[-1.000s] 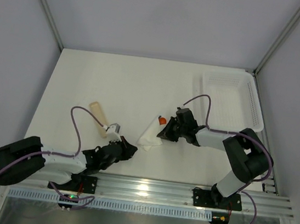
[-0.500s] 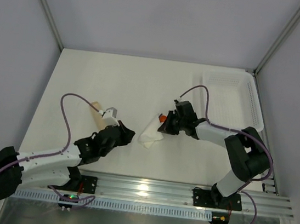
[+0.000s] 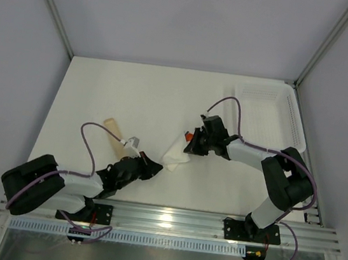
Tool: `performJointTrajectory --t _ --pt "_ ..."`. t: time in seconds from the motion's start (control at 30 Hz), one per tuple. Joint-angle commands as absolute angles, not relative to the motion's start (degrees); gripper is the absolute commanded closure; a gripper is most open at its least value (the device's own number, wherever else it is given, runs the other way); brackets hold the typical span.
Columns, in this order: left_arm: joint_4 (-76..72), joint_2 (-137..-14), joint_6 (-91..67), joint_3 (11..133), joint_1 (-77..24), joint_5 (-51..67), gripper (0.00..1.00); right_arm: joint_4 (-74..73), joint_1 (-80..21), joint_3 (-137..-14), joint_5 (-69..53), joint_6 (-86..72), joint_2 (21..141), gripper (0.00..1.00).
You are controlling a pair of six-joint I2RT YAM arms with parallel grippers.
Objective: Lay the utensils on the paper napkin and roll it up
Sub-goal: Roll the napkin at the center of the board.
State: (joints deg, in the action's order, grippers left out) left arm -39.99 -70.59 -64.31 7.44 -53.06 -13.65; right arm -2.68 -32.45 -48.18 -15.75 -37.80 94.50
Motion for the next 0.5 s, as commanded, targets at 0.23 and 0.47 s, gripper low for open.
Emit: performJointTrajectory --t 0.23,0.47 --pt "-71.5 -90.1 -70.9 8.7 -53.1 -12.9 1.0 -1.2 -32.3 -49.1 -15.2 -38.2 93.4 0.97" --pt "-70.4 -91.3 -69.5 10.0 -54.5 -14.9 1.0 -1.1 -32.3 -48.9 -15.2 -38.3 93.3 0.96"
